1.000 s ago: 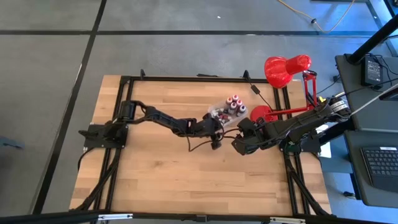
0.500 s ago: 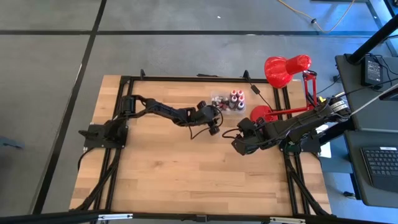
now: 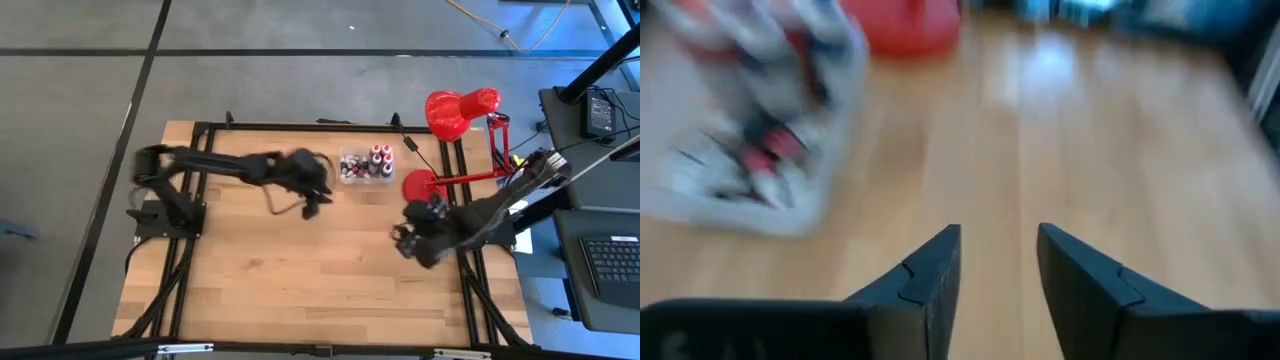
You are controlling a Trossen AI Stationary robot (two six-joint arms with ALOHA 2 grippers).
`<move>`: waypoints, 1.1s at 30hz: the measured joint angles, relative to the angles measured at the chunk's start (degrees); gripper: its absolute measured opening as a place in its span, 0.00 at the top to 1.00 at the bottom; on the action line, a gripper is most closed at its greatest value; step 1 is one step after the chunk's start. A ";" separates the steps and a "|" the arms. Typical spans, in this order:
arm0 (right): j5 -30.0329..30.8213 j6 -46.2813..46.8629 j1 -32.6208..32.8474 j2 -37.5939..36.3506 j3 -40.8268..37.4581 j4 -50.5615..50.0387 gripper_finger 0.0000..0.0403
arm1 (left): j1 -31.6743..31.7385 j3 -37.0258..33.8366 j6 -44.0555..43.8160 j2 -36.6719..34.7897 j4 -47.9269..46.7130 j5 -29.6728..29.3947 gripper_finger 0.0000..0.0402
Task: Pick & Place food coloring
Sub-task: Return to Home Position
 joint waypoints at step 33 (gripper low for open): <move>-8.20 -37.66 -9.23 -24.32 -43.59 78.35 0.41 | -8.97 -33.09 -6.86 -65.19 1.16 -11.85 0.68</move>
